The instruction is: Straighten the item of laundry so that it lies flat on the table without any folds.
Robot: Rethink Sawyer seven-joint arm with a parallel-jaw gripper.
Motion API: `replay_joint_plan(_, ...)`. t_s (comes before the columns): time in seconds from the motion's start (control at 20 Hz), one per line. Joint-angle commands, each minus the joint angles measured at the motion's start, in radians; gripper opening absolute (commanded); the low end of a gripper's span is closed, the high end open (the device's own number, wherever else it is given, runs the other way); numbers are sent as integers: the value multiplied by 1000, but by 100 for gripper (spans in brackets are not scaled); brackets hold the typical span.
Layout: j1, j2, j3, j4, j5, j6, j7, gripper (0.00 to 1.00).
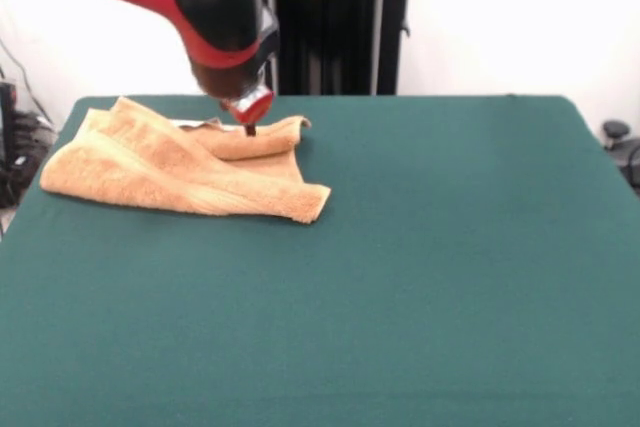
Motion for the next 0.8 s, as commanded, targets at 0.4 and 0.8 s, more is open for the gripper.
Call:
replay_joint_plan(0.4, -37, -81, 68, 43, -87, 270, -89, 100)
replay_joint_plan(0.8, -73, -1, 85, -35, -144, 166, -53, 100)
